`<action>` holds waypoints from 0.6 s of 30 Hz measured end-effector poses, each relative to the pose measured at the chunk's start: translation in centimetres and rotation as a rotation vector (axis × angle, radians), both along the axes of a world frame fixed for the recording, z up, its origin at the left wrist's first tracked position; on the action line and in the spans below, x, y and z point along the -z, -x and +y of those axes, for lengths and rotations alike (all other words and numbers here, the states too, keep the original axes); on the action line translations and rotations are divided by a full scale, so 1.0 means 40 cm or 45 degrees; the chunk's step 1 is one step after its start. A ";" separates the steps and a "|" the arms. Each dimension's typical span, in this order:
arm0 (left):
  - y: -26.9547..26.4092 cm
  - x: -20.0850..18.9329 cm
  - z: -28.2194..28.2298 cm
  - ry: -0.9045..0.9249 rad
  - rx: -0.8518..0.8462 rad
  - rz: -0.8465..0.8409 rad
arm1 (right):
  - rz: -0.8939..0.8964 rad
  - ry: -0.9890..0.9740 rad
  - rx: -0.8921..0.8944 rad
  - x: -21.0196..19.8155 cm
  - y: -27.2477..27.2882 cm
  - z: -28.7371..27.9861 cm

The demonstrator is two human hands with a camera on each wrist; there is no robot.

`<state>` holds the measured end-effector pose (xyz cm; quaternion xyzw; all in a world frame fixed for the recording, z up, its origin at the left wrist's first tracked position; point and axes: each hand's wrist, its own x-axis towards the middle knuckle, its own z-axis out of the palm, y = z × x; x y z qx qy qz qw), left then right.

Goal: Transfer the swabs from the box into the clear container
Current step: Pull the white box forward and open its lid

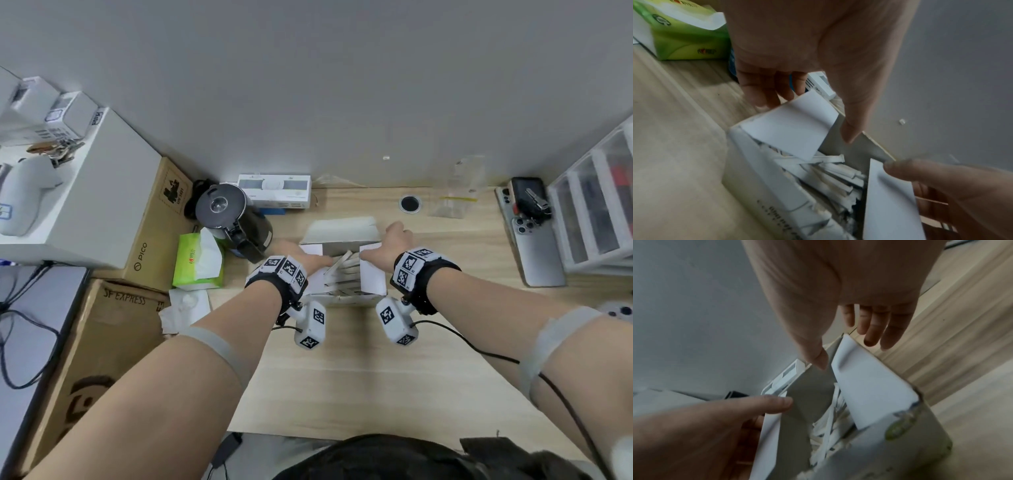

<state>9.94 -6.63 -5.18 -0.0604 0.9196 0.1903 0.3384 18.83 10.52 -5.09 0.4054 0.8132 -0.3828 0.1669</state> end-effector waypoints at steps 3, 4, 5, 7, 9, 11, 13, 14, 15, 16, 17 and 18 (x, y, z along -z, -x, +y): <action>-0.031 -0.021 0.008 0.003 -0.044 0.024 | -0.071 -0.081 -0.007 0.019 -0.005 -0.026; -0.038 -0.023 0.008 0.013 -0.042 0.038 | -0.083 -0.112 -0.016 0.023 -0.007 -0.032; -0.041 -0.022 0.008 0.015 -0.037 0.056 | -0.098 -0.140 -0.028 0.027 -0.007 -0.036; -0.043 -0.019 0.006 0.013 -0.056 0.066 | -0.134 -0.210 -0.078 0.031 -0.006 -0.045; -0.043 -0.019 0.002 -0.036 -0.087 0.039 | -0.170 -0.273 -0.110 0.029 -0.002 -0.054; -0.038 -0.024 -0.005 -0.086 -0.096 0.013 | -0.171 -0.304 -0.109 0.026 0.005 -0.057; -0.033 -0.039 -0.015 -0.116 -0.093 -0.024 | -0.176 -0.308 -0.100 0.017 0.012 -0.054; -0.027 -0.041 -0.017 -0.118 -0.098 -0.040 | -0.181 -0.312 -0.096 0.014 0.016 -0.051; -0.021 -0.037 -0.021 -0.118 -0.099 -0.033 | -0.182 -0.314 -0.092 0.012 0.018 -0.048; -0.018 -0.042 -0.024 -0.117 -0.107 -0.023 | -0.178 -0.314 -0.096 0.008 0.019 -0.047; -0.014 -0.041 -0.028 -0.129 -0.122 -0.022 | -0.172 -0.314 -0.104 0.005 0.021 -0.048; -0.013 -0.042 -0.033 -0.144 -0.146 -0.015 | -0.171 -0.318 -0.113 0.004 0.023 -0.050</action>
